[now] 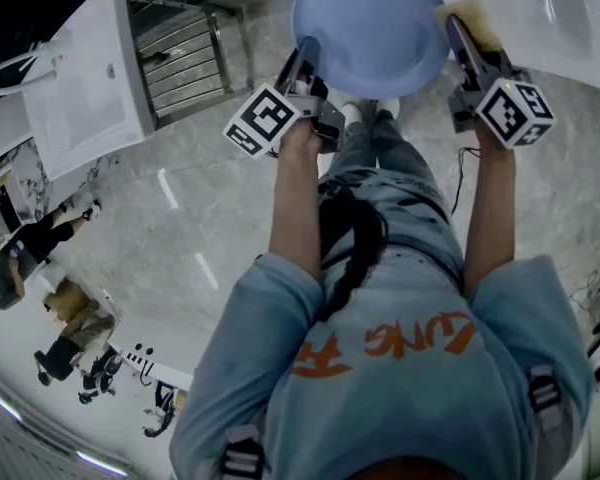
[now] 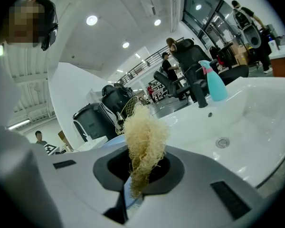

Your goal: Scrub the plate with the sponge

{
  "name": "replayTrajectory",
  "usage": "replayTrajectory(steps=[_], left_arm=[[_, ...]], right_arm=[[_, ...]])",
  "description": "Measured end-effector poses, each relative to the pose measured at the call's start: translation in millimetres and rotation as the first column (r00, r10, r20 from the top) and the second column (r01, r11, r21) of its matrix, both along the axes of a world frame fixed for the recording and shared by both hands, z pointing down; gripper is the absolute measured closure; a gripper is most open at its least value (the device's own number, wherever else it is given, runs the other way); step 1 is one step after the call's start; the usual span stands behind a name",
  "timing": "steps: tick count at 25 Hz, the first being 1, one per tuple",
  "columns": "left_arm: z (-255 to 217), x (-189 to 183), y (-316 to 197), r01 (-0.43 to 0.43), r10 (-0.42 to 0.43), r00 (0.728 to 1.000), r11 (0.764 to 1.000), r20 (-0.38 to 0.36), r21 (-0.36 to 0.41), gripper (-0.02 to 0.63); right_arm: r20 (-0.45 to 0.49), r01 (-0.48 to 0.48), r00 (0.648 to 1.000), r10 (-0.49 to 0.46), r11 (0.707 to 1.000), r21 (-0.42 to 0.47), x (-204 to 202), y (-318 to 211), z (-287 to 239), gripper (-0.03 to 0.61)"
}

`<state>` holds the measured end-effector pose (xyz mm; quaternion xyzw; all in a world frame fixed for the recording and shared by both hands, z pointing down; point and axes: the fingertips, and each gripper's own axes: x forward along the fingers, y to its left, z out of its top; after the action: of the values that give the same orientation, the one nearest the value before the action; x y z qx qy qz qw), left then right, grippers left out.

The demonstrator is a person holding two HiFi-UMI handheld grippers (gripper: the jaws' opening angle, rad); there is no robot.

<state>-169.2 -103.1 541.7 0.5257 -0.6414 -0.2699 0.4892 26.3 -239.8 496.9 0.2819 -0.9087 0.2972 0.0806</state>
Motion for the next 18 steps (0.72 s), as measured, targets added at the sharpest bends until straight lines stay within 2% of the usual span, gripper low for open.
replayTrajectory(steps=[6,11,18], left_arm=[[20.8,3.1,8.2,-0.014,0.013,1.000,0.999,-0.028,-0.040,0.563],[23.5,11.7,0.5,-0.037,0.035,0.999,0.999,-0.038,-0.036,0.557],[39.5,12.3,2.3,0.000,-0.004,0.995,0.999,-0.099,-0.041,0.557]], right_arm=[[-0.030,-0.030,0.999,0.029,0.999,-0.037,11.1,17.2,18.1,0.548],[-0.033,-0.066,0.997,0.065,0.997,-0.049,23.6,24.3,24.7,0.548],[-0.047,-0.090,0.995,0.087,0.994,-0.064,34.6,36.7,32.5,0.548]])
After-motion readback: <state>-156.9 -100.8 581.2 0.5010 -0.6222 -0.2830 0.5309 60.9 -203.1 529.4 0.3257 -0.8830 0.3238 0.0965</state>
